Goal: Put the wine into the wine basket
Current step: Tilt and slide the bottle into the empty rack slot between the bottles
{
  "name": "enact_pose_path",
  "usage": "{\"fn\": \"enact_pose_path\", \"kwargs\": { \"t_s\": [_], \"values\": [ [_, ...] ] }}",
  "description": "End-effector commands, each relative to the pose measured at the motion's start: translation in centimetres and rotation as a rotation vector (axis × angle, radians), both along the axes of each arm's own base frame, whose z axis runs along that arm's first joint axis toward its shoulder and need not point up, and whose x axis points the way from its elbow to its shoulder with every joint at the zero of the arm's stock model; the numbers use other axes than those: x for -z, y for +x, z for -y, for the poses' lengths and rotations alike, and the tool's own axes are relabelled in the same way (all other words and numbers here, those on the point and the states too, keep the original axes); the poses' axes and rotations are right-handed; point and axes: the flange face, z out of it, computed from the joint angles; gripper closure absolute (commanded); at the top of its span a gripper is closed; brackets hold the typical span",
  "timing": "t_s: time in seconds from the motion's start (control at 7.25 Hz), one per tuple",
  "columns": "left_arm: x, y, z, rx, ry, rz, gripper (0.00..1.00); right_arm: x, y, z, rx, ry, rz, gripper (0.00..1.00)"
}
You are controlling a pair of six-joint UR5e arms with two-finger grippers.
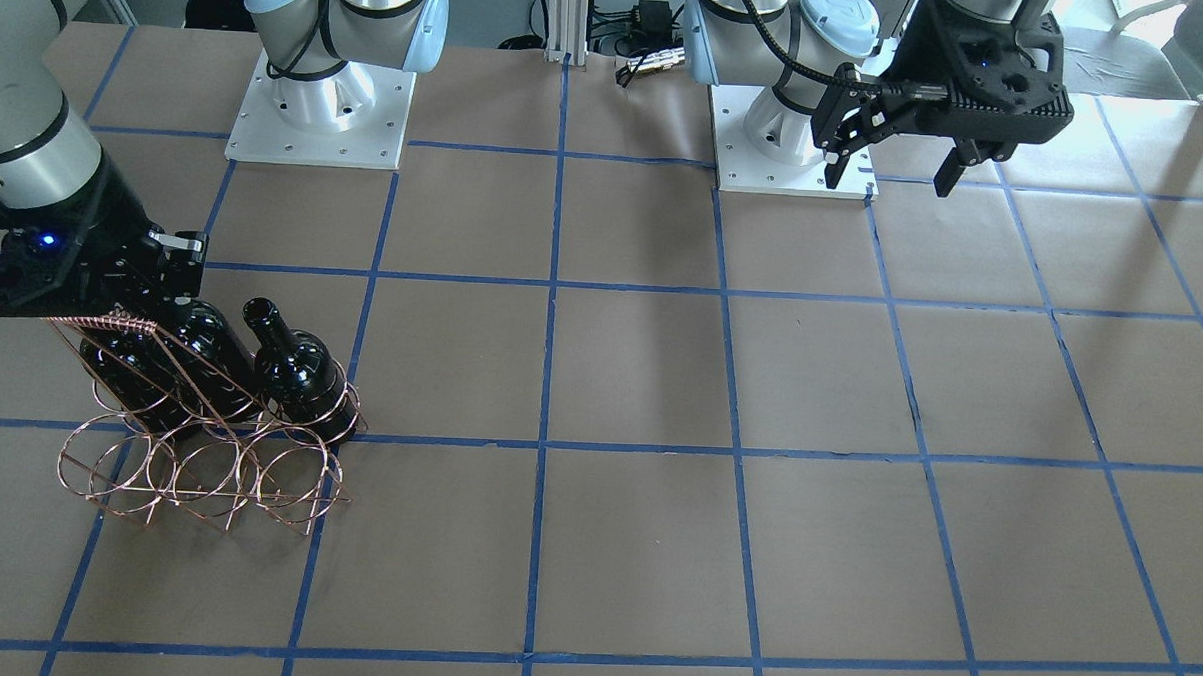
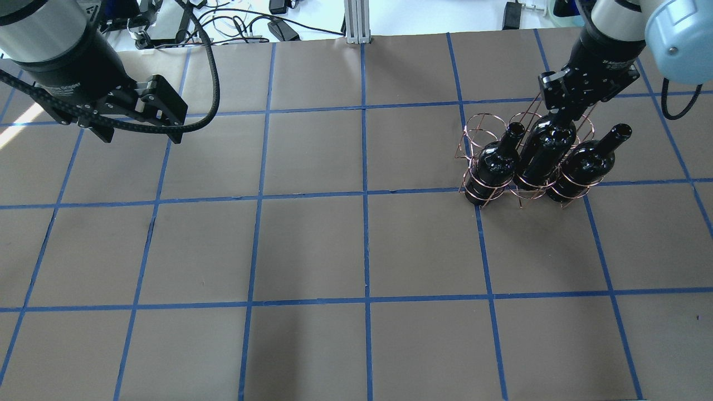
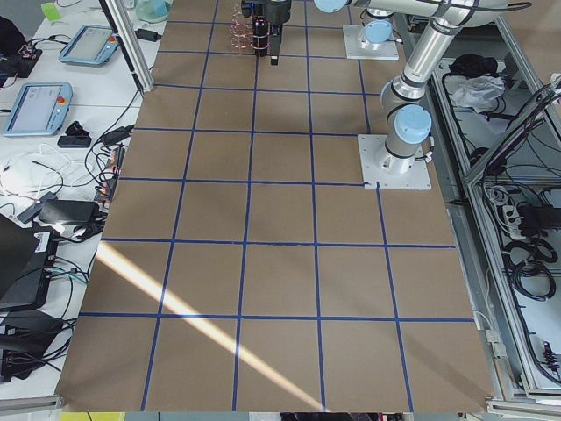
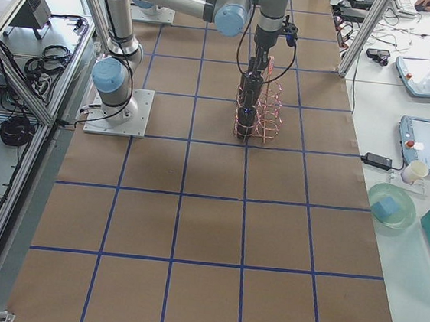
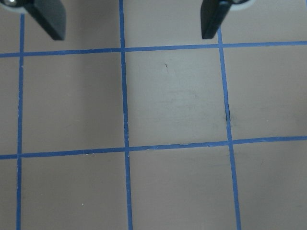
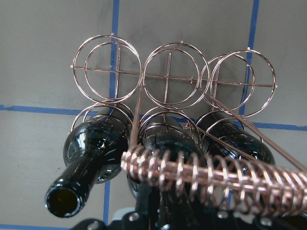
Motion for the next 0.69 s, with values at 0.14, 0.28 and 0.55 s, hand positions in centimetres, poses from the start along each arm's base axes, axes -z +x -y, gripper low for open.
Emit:
{"fn": "enact_pose_path", "kwargs": {
  "t_s": [0.14, 0.28, 0.55],
  "values": [
    [0.0, 0.0, 0.0, 0.0, 0.0, 0.001, 0.0, 2.4, -0.1, -0.1, -0.005, 0.046, -0.008, 1.0],
    [0.0, 0.0, 0.0, 0.0, 0.0, 0.001, 0.0, 3.1, -0.4, 0.5, -0.003, 0.046, -0.008, 1.0],
    [0.0, 0.0, 0.0, 0.0, 0.0, 0.001, 0.0, 4.5, -1.0, 0.8, 0.009, 0.063, -0.007, 1.0]
  ]
}}
